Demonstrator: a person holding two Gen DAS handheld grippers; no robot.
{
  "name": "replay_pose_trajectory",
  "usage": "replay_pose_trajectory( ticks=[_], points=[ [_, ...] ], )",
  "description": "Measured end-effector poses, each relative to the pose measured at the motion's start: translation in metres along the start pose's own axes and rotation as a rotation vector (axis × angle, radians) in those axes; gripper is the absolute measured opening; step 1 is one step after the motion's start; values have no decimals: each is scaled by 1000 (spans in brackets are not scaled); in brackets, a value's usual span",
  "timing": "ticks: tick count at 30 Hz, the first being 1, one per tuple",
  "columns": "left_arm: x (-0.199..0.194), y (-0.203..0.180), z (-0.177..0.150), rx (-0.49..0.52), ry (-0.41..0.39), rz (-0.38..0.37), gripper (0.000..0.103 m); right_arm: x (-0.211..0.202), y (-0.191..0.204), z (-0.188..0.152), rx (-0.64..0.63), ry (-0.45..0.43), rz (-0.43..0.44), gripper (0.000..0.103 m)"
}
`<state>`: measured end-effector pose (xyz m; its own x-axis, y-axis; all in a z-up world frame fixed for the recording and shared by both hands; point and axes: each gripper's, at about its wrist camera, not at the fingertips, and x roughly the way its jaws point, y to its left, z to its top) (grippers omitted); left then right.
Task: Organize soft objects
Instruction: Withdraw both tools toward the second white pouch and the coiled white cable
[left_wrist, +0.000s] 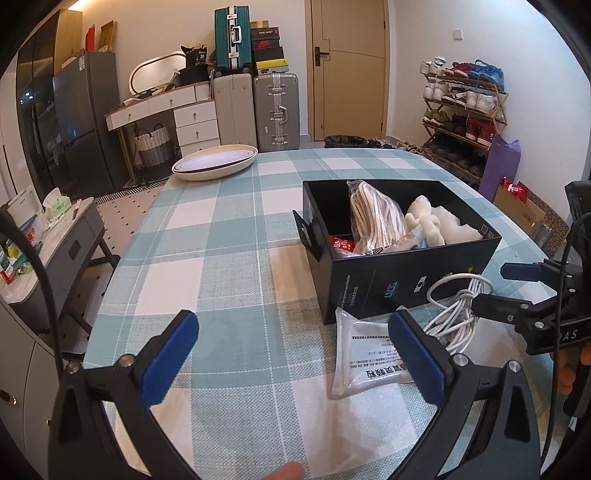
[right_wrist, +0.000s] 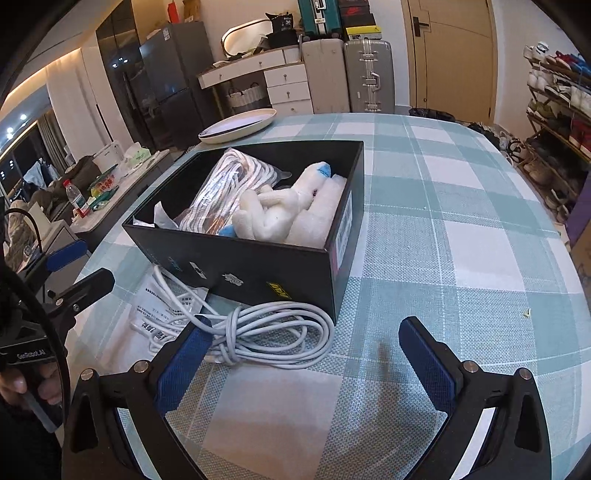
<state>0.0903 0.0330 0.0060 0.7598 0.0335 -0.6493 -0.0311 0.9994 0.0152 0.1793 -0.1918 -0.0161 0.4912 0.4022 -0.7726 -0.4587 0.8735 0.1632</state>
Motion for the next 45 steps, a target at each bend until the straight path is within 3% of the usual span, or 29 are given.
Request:
replay_pose_trajectory(
  ticks=[11,26,32,34,39,45],
  points=[
    [2,-6,-2,27,14,-15,103,-4,-2,-8,-63,46,21,102],
    [2,-5,-1,18,22,-22,103,12,-13,-2,97,42,172,102],
    [2,-2,-1,12,20,-21,103,16,-17,1,141,38,233,97],
    [2,-2,-1,12,20,-22,103,16,-17,2,144,43,254,90],
    [2,0,0,15,20,-28,103,8,-7,-2,79,59,304,81],
    [7,-6,-3,36,51,-27,103,-6,12,-15,-64,69,333,80]
  ],
)
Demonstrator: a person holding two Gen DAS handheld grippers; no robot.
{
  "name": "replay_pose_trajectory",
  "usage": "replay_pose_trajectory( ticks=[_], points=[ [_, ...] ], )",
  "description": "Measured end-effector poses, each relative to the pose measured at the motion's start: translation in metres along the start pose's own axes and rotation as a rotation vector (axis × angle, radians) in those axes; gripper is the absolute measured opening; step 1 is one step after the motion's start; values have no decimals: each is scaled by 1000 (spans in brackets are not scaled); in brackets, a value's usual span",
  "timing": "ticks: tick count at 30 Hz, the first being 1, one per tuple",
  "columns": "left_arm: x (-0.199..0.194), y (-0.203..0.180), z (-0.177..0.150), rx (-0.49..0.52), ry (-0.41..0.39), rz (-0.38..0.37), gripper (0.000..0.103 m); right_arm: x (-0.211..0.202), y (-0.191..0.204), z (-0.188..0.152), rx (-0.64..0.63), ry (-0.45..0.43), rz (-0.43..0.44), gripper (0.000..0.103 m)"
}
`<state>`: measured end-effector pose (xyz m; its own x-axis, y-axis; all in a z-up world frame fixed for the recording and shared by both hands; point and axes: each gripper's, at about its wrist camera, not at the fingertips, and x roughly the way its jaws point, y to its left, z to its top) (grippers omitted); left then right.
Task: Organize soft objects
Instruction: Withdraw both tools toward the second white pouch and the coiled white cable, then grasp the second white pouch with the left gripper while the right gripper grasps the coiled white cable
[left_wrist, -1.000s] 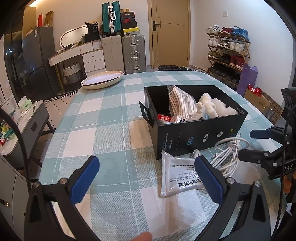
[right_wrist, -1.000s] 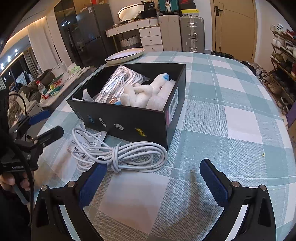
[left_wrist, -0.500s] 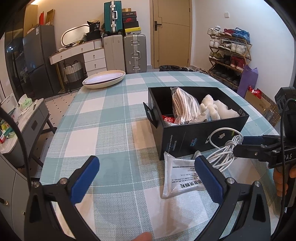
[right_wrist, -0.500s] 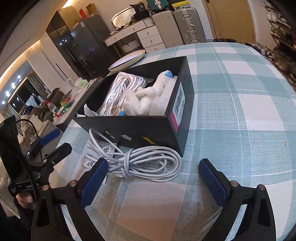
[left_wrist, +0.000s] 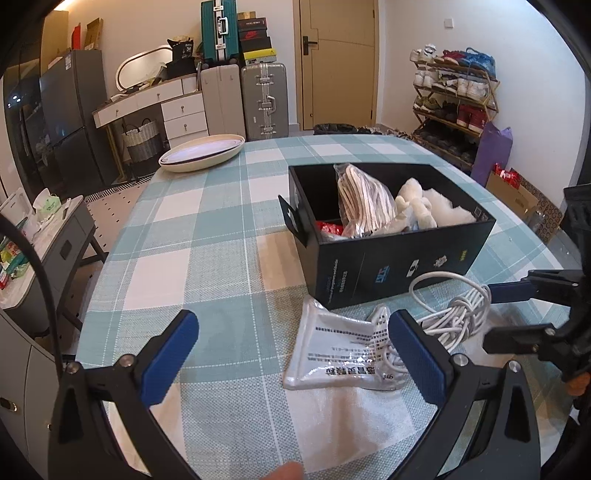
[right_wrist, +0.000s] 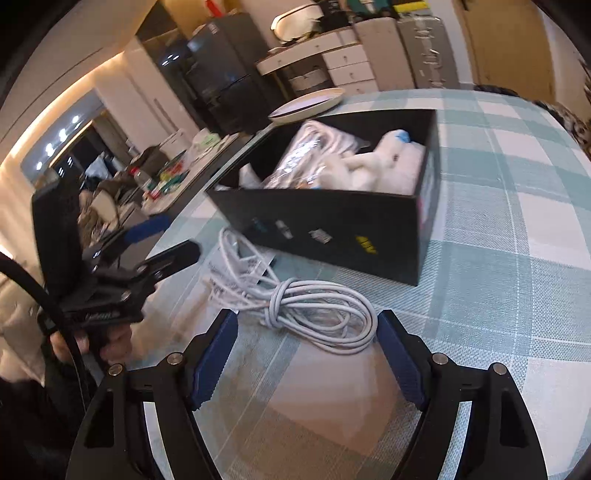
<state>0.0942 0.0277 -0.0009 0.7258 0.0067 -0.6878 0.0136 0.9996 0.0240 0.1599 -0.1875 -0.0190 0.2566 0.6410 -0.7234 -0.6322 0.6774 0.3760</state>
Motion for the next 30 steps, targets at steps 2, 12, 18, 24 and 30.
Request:
replay_pose_trajectory(
  ticks=[2,12,18,24,30],
  points=[
    [3,-1,-1,4,12,0,103,-2,5,-4,-41,2,10,80],
    [11,-3,-5,3,56,-11,103,23,21,6,-189,48,-41,80],
    [14,-5,-6,2,74,-36,103,36,41,3,-274,75,-73,55],
    [13,-7,-7,6,75,-53,103,30,50,-13,-275,43,-73,34],
    [13,-12,-9,18,81,-44,103,16,39,-25,-218,-8,-84,34]
  ],
)
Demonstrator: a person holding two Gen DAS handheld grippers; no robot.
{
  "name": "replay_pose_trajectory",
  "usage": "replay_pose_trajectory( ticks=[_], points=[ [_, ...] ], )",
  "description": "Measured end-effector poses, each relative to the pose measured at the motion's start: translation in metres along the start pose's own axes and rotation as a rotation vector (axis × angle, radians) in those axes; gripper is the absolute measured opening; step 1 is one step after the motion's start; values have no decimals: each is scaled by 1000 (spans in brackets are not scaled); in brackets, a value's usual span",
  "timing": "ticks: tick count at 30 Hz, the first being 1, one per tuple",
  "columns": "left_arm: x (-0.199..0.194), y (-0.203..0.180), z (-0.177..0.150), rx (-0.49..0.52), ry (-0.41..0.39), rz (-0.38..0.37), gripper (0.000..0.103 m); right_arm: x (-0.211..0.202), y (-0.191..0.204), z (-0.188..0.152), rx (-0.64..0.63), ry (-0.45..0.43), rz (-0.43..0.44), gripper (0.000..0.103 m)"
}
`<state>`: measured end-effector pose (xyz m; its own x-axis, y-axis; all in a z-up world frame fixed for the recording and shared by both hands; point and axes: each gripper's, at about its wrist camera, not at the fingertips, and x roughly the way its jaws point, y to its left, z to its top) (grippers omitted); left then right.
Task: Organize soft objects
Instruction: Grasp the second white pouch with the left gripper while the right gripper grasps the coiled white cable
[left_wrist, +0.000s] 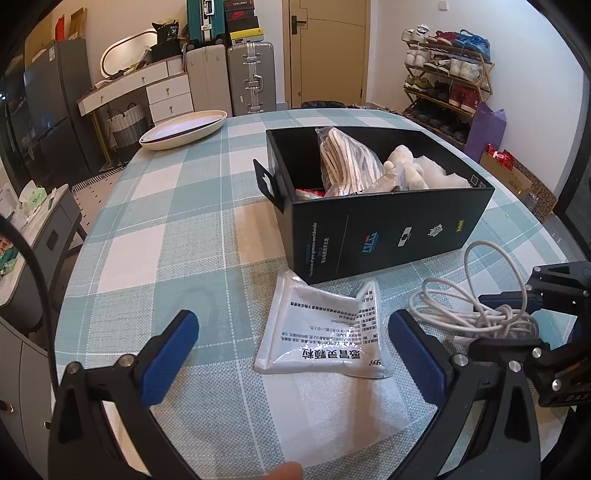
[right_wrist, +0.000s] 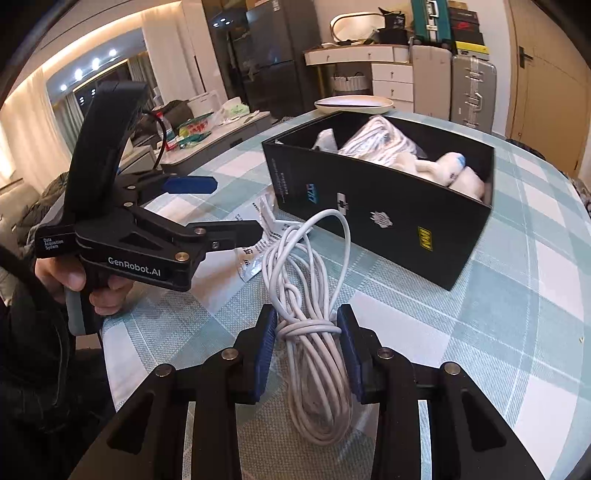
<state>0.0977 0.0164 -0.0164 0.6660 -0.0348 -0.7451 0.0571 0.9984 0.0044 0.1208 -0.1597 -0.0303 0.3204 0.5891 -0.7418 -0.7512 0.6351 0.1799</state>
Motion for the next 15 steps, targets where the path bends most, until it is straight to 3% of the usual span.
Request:
replay_pose_trajectory(
  ticks=[9,15],
  points=[
    [5,-6,-3,17,20,1,103,-31,-11,4,46,-133,-1,34],
    [9,-9,-3,22,34,-3,103,-31,-18,3,37,-113,-17,33]
  ],
)
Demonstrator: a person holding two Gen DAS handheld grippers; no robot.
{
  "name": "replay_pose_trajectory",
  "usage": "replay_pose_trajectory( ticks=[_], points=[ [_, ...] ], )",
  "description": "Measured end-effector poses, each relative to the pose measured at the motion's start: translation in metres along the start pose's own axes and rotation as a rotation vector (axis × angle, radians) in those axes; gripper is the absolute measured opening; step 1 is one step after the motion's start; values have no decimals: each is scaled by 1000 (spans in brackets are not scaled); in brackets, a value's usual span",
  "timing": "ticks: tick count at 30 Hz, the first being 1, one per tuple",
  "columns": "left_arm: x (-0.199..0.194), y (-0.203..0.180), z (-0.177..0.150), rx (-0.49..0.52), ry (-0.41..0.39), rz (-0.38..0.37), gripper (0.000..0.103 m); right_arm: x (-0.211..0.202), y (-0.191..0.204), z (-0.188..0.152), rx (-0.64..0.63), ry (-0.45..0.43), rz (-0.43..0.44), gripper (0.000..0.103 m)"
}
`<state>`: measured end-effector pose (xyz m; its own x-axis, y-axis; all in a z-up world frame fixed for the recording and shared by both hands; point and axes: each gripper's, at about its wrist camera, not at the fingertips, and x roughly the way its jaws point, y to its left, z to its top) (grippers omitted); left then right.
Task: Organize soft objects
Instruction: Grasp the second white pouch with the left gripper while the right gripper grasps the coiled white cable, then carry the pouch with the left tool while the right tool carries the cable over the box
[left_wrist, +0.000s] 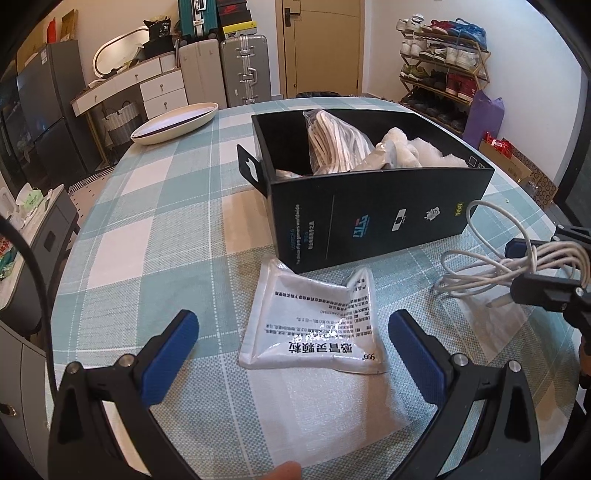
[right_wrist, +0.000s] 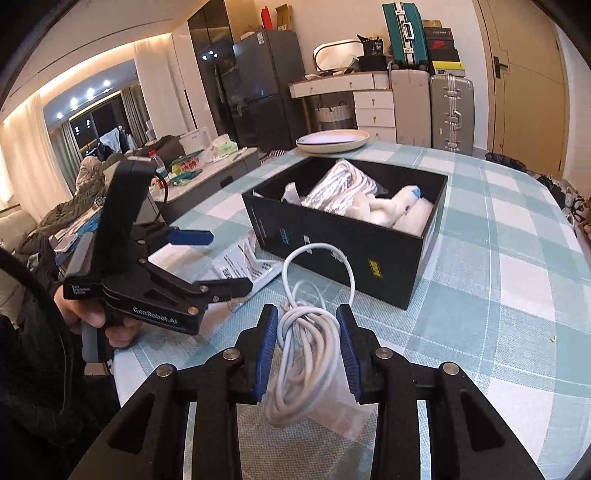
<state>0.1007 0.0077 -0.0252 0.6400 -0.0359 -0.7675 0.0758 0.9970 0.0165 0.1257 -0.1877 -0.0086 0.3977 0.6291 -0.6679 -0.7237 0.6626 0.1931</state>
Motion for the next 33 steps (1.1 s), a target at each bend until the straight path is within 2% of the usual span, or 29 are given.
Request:
replay_pose_trajectory(
  ticks=[9,15,22,25,27,30,33],
  points=[
    [8,-4,0,19,48,-12,103,11,-5,-11,-3,80,-35,33],
    [15,0,2,-17,83,-16,103,13,-5,-13,-8,91,-41,33],
    [17,3,3,-30,82,-11,102,17,-6,-17,-3,115,-52,33],
    [14,0,3,-14,65,-23,92,17,-6,-17,-2,113,-51,33],
    [11,-3,3,3,46,-35,73,17,-6,-17,-6,113,-52,34],
    [7,-8,2,26,28,-51,55,17,-4,-17,-14,112,-55,34],
    [4,-9,2,29,21,-56,51,18,-3,-17,-19,109,-49,34]
  ],
)
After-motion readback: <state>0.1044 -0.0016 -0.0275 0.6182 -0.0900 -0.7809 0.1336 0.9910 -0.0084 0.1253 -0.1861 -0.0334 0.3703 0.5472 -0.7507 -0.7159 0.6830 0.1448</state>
